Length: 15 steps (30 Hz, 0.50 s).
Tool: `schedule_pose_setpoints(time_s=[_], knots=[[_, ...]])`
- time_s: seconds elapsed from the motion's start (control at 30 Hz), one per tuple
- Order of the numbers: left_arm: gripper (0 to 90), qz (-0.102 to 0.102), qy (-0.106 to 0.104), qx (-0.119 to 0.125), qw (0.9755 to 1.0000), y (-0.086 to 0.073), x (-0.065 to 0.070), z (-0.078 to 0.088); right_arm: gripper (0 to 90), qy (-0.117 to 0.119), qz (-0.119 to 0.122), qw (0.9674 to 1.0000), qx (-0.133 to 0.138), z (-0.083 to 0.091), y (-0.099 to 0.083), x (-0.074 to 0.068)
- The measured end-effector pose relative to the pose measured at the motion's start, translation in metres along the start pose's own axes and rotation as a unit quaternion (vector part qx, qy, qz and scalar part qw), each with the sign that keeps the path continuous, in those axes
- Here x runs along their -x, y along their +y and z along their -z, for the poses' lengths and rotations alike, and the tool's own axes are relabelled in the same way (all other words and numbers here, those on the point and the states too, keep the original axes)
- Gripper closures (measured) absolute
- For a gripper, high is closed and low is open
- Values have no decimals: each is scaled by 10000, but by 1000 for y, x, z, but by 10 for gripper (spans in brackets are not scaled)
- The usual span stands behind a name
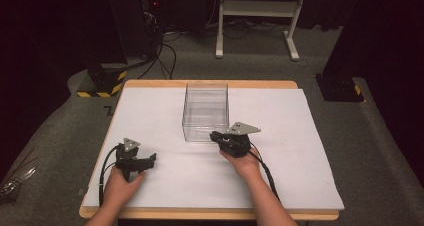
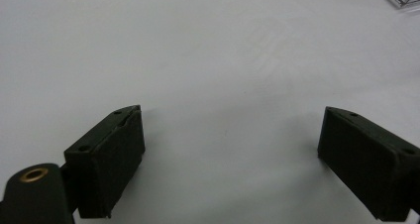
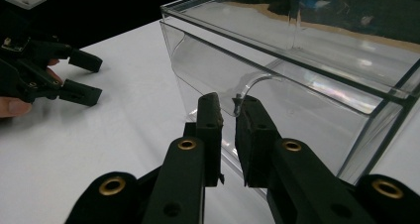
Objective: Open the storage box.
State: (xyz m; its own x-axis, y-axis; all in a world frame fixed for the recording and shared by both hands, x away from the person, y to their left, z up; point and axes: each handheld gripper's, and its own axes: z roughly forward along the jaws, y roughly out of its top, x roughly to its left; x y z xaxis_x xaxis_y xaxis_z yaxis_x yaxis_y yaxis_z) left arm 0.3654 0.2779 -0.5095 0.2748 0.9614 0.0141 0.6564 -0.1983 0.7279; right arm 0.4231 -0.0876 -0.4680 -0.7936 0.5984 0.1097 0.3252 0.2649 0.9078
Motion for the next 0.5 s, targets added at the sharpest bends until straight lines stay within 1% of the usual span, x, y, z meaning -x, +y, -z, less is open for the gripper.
schedule_pose_setpoints(time_s=[0.17,0.5], knots=[[112,9,-2,-1,10000,0,0,0,817,9,2,10000,36,4,-4,-4],[112,1,1,-3,10000,0,0,0,823,53,58,10000,21,11,-8,-11]])
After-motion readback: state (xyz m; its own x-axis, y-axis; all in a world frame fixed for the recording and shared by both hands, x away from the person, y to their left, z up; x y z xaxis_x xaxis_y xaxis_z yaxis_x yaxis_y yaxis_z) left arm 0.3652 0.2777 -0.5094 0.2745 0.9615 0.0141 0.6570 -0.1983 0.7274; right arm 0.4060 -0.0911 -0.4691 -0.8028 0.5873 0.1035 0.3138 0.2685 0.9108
